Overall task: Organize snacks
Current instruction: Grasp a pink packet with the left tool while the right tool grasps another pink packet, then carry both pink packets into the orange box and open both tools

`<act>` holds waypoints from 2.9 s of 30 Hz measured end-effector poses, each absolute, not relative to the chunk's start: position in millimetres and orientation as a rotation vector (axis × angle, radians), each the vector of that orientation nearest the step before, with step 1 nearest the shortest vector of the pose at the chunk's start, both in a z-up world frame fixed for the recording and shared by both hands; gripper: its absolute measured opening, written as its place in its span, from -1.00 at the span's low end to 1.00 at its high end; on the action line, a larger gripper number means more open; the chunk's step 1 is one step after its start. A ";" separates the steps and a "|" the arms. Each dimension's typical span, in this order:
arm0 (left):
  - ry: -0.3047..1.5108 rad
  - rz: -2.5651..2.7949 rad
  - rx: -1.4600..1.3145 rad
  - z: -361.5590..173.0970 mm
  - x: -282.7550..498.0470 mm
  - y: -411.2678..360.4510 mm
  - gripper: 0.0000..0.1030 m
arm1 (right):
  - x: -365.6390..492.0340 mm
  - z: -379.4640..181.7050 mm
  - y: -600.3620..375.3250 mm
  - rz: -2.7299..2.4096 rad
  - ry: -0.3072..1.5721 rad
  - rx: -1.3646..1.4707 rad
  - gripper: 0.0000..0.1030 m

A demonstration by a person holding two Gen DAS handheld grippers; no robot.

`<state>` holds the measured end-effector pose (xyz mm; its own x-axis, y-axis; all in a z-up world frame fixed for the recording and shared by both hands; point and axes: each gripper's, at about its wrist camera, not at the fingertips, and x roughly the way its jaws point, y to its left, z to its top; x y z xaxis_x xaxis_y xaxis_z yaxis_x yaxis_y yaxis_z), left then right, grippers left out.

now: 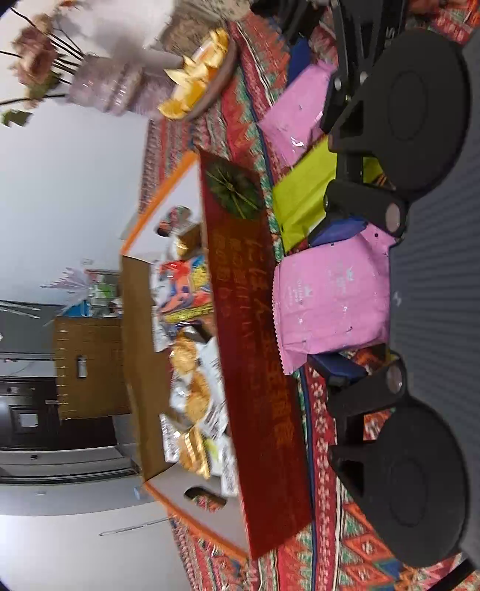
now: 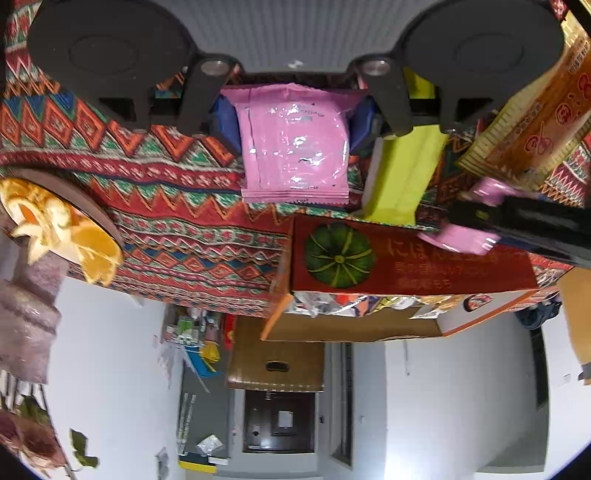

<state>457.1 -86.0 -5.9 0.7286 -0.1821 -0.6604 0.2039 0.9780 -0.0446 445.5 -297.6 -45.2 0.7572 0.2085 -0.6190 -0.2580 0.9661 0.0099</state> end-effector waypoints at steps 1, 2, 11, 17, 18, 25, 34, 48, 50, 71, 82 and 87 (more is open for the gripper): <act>0.709 -0.217 0.027 0.9 449.7 -83.0 0.22 | 441.7 -44.7 -298.4 0.242 0.665 -0.077 0.17; 0.691 -0.219 0.022 8.4 440.2 -79.0 0.22 | 437.0 -43.7 -299.2 0.225 0.664 -0.080 0.17; 0.636 -0.166 -0.075 35.0 329.9 -30.7 0.22 | 340.7 -23.6 -317.5 0.152 0.627 0.032 0.17; 0.662 -0.101 -0.168 28.3 266.8 2.0 0.22 | 270.3 -23.7 -301.3 0.195 0.648 0.064 0.17; 0.668 -0.097 -0.172 27.1 259.2 5.1 0.22 | 262.2 -23.6 -297.1 0.210 0.654 0.059 0.17; 0.668 -0.094 -0.180 23.4 216.7 17.1 0.22 | 223.3 -15.4 -269.9 0.271 0.646 0.013 0.17; 0.629 -0.131 -0.169 30.6 182.7 15.4 0.22 | 196.6 3.9 -245.4 0.328 0.588 -0.007 0.17; 0.572 -0.163 -0.135 46.3 208.7 13.5 0.22 | 226.1 21.8 -246.1 0.320 0.544 -0.059 0.17; 0.552 -0.168 -0.113 52.8 220.8 11.5 0.22 | 237.6 27.2 -244.7 0.321 0.529 -0.082 0.17; 0.510 -0.243 -0.077 89.4 445.3 -6.2 0.22 | 455.8 61.6 -234.5 0.374 0.465 -0.140 0.17; 0.636 -0.226 -0.168 36.2 539.8 -2.5 0.22 | 547.2 19.6 -228.8 0.333 0.540 -0.051 0.17; 0.693 -0.213 -0.125 12.4 555.2 -6.5 0.22 | 567.6 1.4 -223.8 0.287 0.585 -0.091 0.18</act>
